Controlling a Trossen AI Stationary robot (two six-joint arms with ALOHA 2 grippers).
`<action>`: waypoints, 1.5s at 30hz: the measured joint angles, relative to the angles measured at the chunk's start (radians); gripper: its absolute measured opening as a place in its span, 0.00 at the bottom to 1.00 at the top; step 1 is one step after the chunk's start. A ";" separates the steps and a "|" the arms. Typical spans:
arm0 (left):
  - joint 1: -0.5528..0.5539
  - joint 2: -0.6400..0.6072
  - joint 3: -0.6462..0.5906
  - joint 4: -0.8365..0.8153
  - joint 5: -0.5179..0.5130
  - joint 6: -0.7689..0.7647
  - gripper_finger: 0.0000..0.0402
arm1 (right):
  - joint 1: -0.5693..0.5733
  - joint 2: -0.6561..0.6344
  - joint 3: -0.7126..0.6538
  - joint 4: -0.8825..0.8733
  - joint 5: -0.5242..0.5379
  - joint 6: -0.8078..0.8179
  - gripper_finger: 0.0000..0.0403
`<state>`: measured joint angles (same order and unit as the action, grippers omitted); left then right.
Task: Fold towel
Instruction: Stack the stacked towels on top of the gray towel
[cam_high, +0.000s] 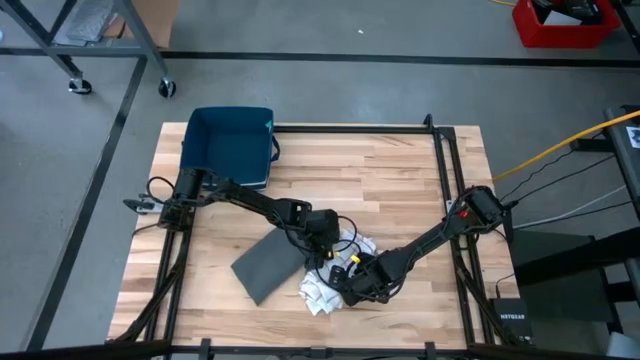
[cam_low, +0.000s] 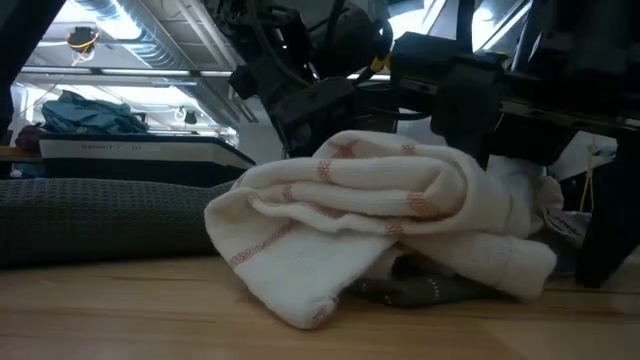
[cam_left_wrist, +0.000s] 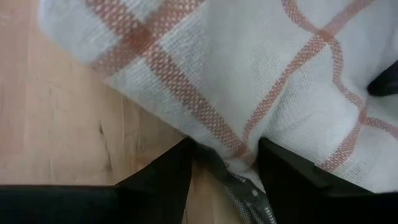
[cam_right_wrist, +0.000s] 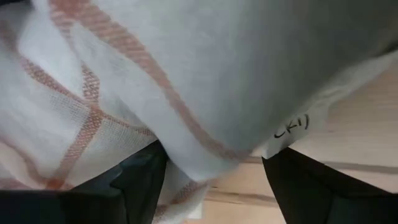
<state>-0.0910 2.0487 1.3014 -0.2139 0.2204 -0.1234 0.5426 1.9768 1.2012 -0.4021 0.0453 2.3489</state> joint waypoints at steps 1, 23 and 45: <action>0.000 0.000 -0.001 0.008 0.009 0.000 0.43 | 0.000 0.006 0.001 0.003 0.006 0.000 0.66; -0.001 0.004 -0.003 0.036 0.127 -0.001 0.43 | -0.017 0.015 0.000 -0.029 0.151 0.006 0.66; -0.015 0.004 -0.003 0.014 0.173 0.013 0.33 | -0.036 0.031 -0.002 -0.015 0.273 -0.023 0.43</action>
<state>-0.1062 2.0529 1.2984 -0.1997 0.3929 -0.1102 0.5068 2.0079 1.1988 -0.4171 0.3181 2.3256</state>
